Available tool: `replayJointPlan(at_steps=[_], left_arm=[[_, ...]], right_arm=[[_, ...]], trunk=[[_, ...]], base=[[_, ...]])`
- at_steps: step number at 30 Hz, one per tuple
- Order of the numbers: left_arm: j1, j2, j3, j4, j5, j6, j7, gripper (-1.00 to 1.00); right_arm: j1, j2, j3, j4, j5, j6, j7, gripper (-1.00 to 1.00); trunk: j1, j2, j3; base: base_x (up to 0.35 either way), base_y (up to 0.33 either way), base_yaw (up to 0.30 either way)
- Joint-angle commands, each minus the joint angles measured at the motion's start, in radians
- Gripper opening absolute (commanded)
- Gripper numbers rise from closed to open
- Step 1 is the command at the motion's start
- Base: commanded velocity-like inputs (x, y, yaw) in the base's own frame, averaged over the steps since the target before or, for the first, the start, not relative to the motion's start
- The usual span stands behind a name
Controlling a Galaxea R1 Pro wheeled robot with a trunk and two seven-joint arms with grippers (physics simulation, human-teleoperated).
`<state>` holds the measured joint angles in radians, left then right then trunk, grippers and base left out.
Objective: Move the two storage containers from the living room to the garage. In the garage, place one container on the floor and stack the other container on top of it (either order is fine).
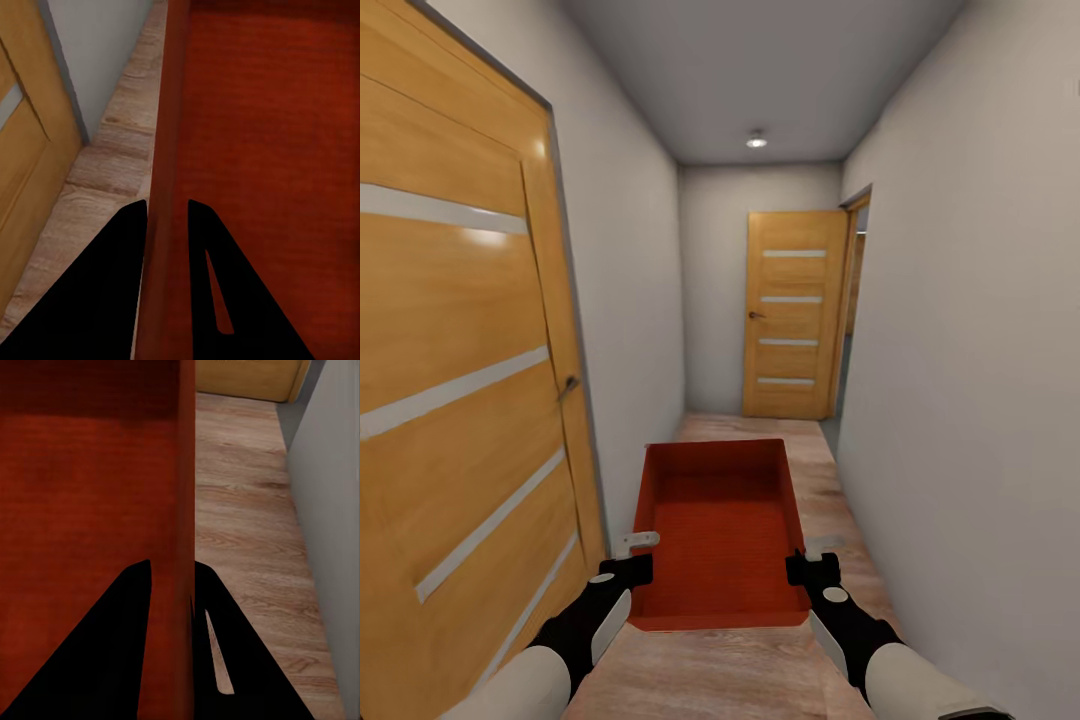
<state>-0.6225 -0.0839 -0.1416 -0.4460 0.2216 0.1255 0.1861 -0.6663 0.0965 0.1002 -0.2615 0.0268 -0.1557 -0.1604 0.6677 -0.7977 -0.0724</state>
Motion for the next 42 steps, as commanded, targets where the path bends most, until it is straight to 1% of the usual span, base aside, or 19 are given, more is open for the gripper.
replayJointPlan(at_steps=[1,8,15,42], left_arm=[[0.0,0.003,0.042,-0.005,-0.011,-0.063,0.088,-1.0],[0.0,0.003,0.042,-0.005,-0.011,-0.063,0.088,-1.0],[0.0,0.003,0.042,-0.005,-0.011,-0.063,0.088,-1.0],[0.0,0.003,0.042,-0.004,-0.011,-0.063,0.088,-1.0]], right_arm=[[-0.002,0.0,-0.014,0.002,-0.039,0.001,0.006,-1.0],[-0.002,0.0,-0.014,0.002,-0.039,0.001,0.007,-1.0],[-0.002,0.0,-0.014,0.001,-0.039,0.001,0.007,-1.0],[-0.002,0.0,-0.014,0.002,-0.039,0.002,0.007,-1.0]], trunk=[[0.001,-0.001,-0.002],[0.001,-0.001,-0.002],[0.001,-0.001,-0.002],[0.001,-0.001,-0.002]], base=[[0.322,0.0,-0.192],[0.322,0.0,-0.156],[0.322,0.027,-0.006],[0.322,0.086,0.0]])
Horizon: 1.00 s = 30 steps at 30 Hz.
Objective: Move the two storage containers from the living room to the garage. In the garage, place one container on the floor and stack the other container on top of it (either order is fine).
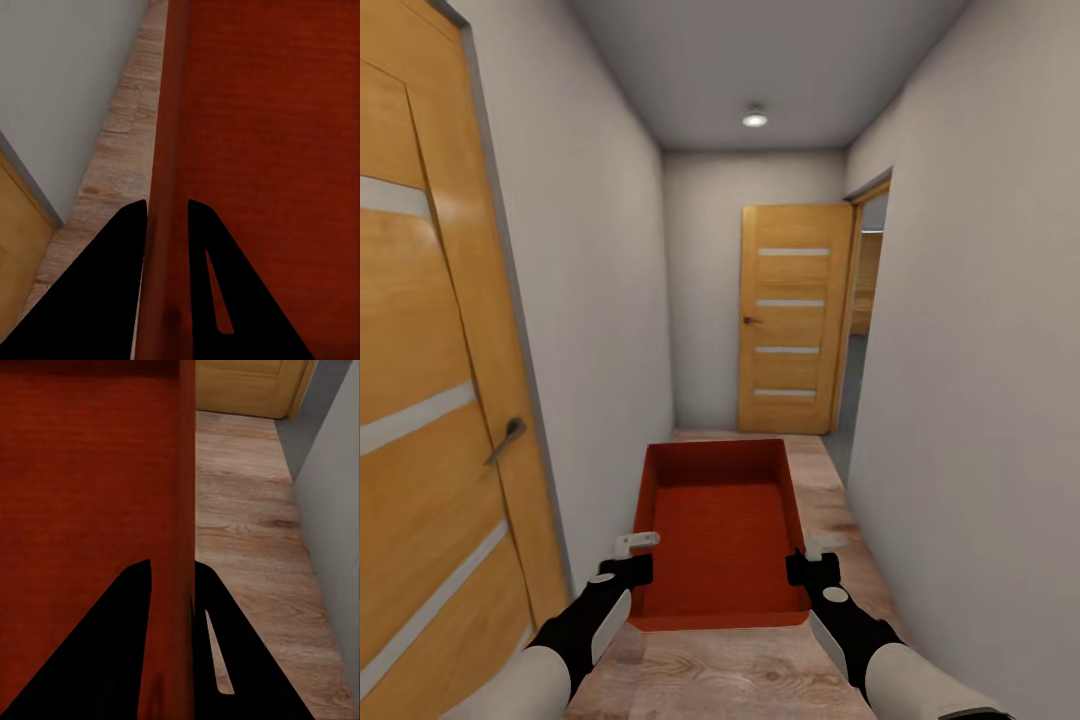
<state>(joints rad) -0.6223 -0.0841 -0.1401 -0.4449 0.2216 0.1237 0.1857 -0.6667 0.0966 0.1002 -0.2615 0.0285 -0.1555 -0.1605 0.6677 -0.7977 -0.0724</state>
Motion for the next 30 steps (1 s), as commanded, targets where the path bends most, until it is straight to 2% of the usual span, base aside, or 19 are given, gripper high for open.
replayJointPlan(at_steps=[1,21,30], left_arm=[[0.0,0.003,0.04,-0.005,-0.011,-0.061,0.089,-1.0],[0.0,0.003,0.04,-0.005,-0.012,-0.06,0.089,-1.0],[0.0,0.003,0.04,-0.005,-0.012,-0.06,0.089,-1.0]], right_arm=[[-0.002,0.0,-0.014,0.002,-0.041,0.002,0.007,-1.0],[-0.002,-0.001,-0.014,0.001,-0.041,0.002,0.007,-1.0],[-0.001,0.0,-0.014,0.001,-0.041,0.002,0.007,-1.0]], trunk=[[0.001,-0.001,-0.002],[0.001,-0.001,-0.002],[0.001,-0.001,-0.002]], base=[[0.322,0.086,0.0],[0.322,0.021,-0.005],[0.322,0.0,-0.23]])
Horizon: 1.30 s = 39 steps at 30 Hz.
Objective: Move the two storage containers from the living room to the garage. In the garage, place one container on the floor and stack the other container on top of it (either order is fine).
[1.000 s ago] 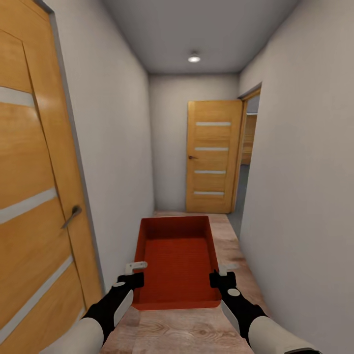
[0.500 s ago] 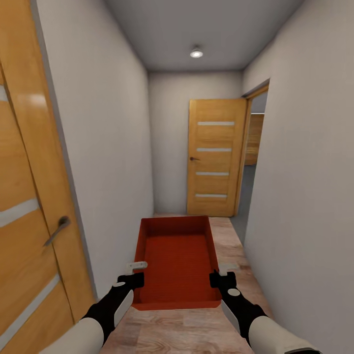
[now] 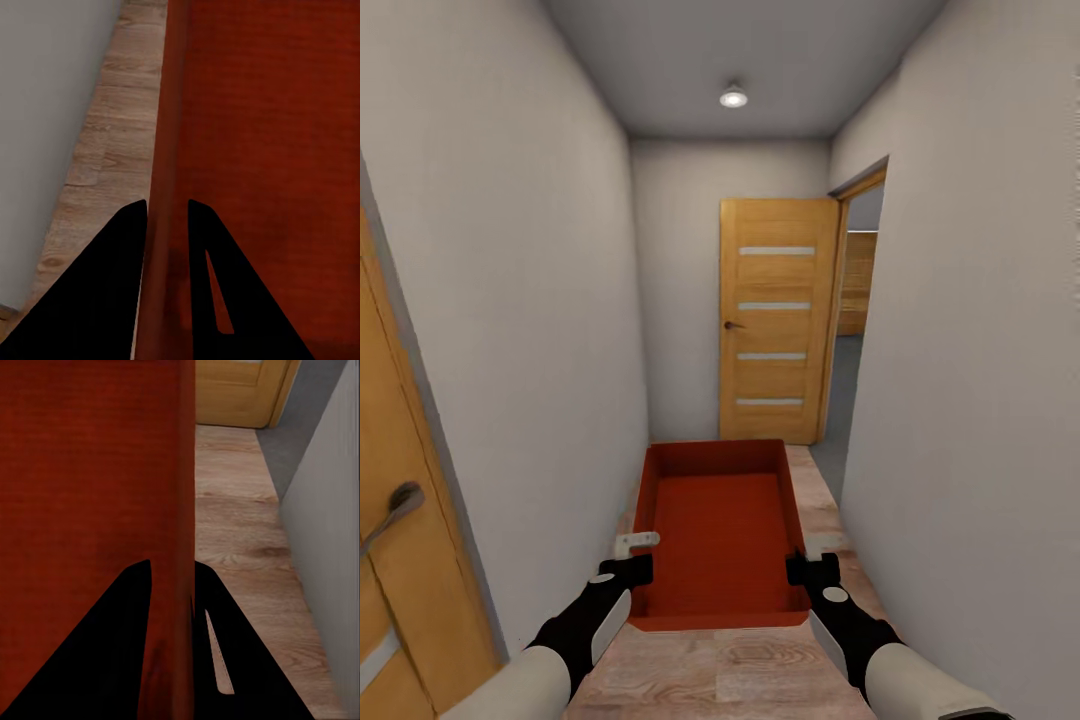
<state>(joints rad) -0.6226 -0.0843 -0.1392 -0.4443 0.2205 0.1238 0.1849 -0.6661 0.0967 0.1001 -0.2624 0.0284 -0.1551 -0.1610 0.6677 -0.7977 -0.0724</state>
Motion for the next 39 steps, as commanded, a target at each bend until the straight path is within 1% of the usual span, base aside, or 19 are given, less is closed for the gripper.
replayJointPlan(at_steps=[1,39], left_arm=[[0.0,0.003,0.039,-0.005,-0.011,-0.06,0.09,-1.0],[0.0,0.003,0.041,0.001,-0.01,-0.059,0.09,-1.0]], right_arm=[[-0.001,0.0,-0.014,0.002,-0.041,0.001,0.008,-1.0],[-0.002,-0.002,-0.014,0.002,-0.041,0.0,0.009,-1.0]], trunk=[[0.001,-0.001,-0.002],[0.001,-0.001,-0.002]], base=[[0.322,0.0,-0.24],[0.322,0.0,-0.004]])
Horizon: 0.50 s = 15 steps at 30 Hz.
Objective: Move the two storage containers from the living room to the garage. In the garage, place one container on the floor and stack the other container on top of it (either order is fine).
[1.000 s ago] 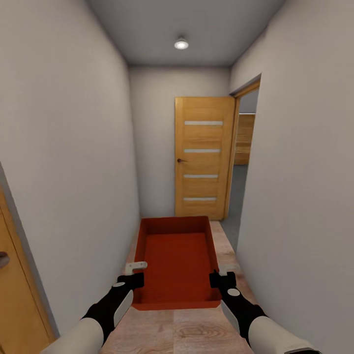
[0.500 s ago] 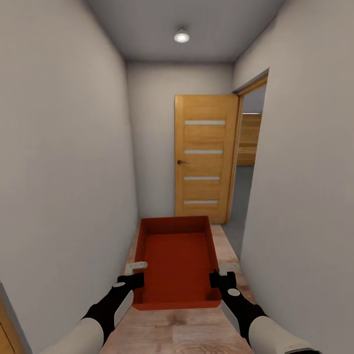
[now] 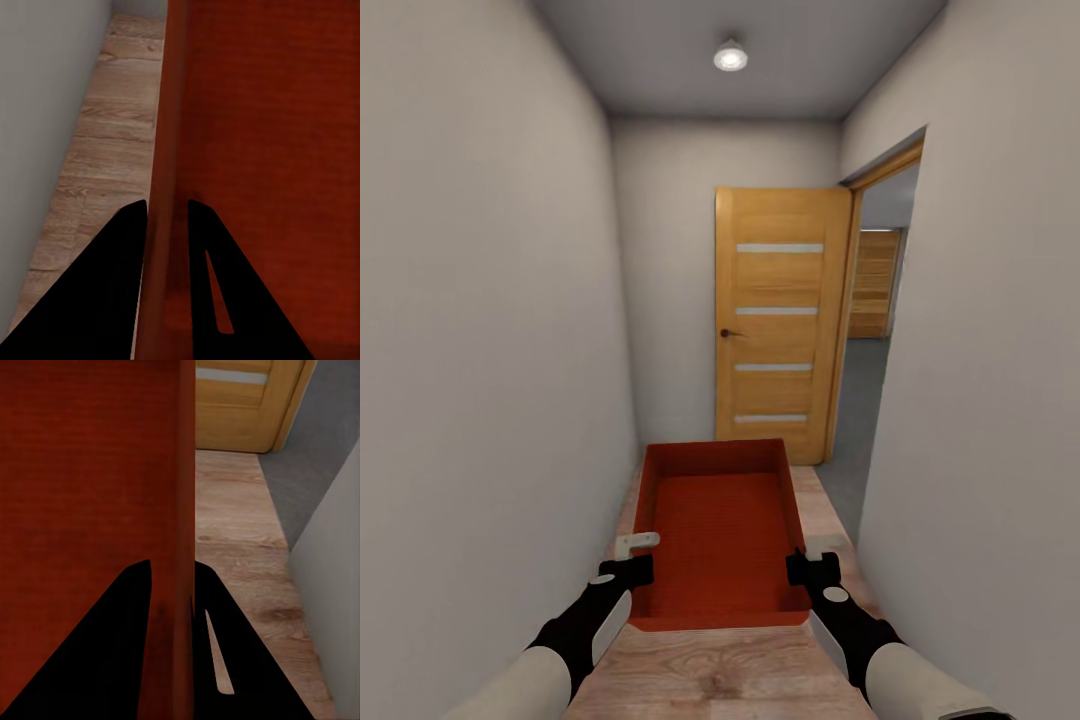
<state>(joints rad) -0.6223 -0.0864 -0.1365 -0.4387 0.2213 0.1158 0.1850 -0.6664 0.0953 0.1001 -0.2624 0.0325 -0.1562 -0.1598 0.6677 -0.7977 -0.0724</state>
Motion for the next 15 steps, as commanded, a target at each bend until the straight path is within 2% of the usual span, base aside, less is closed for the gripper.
replayJointPlan(at_steps=[1,15], left_arm=[[0.0,0.005,0.038,-0.005,-0.011,-0.052,0.09,-1.0],[0.0,0.005,0.038,-0.005,-0.011,-0.052,0.09,-1.0]], right_arm=[[-0.001,0.0,-0.014,0.002,-0.045,0.001,0.008,-1.0],[-0.002,0.0,-0.014,0.002,-0.045,0.001,0.008,-1.0]], trunk=[[0.001,-0.001,-0.002],[0.001,-0.001,-0.002]], base=[[0.322,0.0,0.0],[0.322,0.0,0.0]])
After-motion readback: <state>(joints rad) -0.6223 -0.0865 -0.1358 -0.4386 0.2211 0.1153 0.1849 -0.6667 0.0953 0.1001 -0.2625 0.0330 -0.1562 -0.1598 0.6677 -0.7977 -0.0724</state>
